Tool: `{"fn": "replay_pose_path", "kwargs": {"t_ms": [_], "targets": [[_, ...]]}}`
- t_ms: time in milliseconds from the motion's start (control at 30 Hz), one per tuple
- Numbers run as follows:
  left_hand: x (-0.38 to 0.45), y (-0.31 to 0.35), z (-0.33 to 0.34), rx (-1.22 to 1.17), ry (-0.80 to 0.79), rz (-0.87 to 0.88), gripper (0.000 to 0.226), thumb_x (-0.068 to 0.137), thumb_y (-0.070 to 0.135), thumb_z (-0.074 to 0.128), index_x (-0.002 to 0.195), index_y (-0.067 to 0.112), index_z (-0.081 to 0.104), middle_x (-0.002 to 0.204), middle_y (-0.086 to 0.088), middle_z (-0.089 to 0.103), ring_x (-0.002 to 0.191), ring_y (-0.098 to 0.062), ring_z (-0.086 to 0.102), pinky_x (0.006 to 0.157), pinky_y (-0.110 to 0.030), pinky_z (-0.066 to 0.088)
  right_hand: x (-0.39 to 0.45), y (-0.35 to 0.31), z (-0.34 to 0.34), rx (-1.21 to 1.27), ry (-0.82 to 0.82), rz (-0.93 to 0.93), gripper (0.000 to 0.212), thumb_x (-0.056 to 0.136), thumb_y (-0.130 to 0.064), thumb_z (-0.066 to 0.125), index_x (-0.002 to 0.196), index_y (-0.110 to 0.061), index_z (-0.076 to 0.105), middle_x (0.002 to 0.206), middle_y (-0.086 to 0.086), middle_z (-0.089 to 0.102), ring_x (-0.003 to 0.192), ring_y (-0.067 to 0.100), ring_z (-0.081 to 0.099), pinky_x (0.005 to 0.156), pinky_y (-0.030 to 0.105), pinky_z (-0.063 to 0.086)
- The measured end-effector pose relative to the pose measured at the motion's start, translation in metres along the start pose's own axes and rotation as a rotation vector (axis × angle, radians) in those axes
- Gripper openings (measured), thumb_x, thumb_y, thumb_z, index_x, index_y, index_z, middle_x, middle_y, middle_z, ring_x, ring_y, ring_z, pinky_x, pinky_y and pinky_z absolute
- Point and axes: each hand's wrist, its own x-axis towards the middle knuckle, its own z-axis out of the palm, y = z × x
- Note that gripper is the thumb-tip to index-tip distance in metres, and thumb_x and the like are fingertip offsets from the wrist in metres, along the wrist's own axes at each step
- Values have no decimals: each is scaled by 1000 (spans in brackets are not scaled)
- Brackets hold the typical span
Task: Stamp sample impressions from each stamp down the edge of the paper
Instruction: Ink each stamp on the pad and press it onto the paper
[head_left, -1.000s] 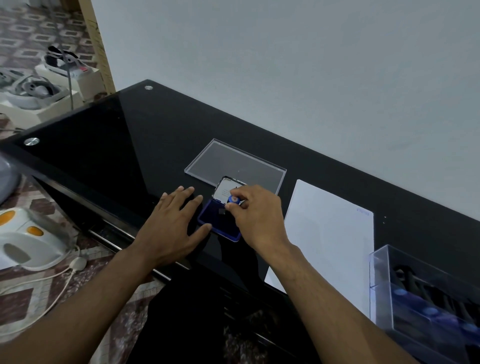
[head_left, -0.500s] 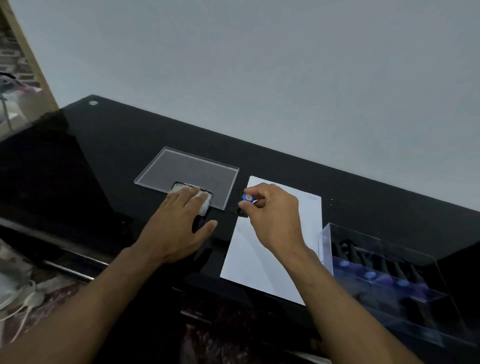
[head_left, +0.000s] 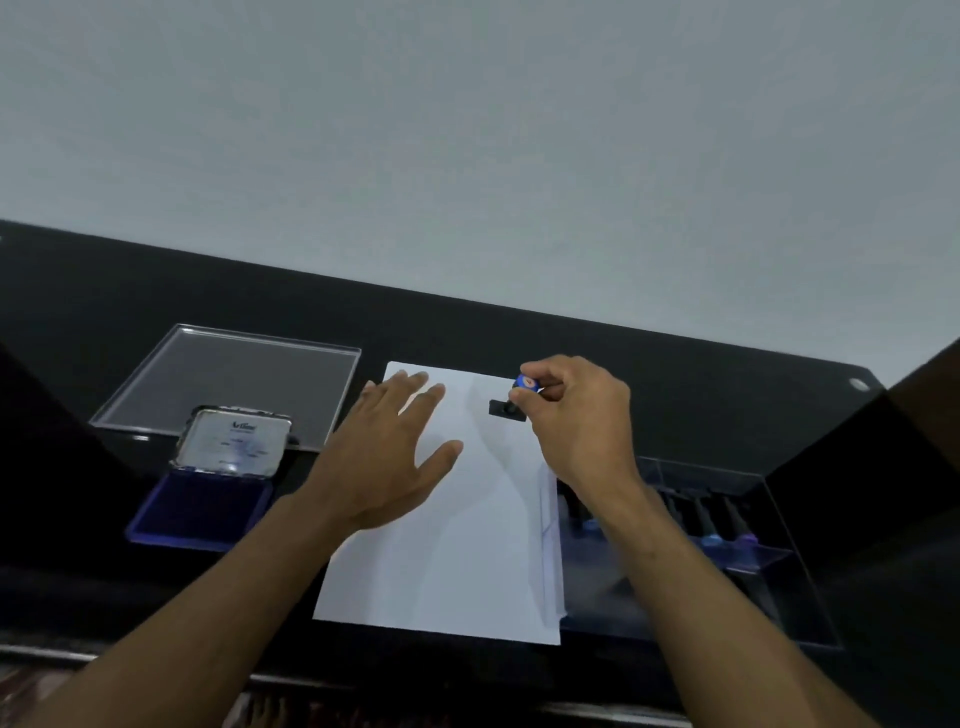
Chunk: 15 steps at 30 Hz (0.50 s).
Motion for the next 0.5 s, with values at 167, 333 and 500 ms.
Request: {"fn": "replay_pose_path", "kwargs": {"t_ms": [167,333,500], "targets": [[37,5,16,4,-50,-13,79,89,71,26,157,30,27,167,5,19,155,-17,8,122,-37,3,31,25,-1,-36,21,-4,17,85,-18,77,101,-16,76,95,-4,70,82,8,67,83,23,56],[69,2,30,25,-53,-2,72,95,66,34,156,29,31,166,3,23,155,-19,11,122,-37,2,57,43,4,-61,6,25,18,85,-17,76,103,-15,75,97,-4,69,84,9,66,86,24,55],[88,-2,42,26,-81,23,72,94,64,33,155,26,34,165,1,26,155,-21,13,126,-41,6,71,52,14,-79,-22,22,17,86,-18,76,102,-16,75,98,-6,68,82,6,65,79,13,49]]}}
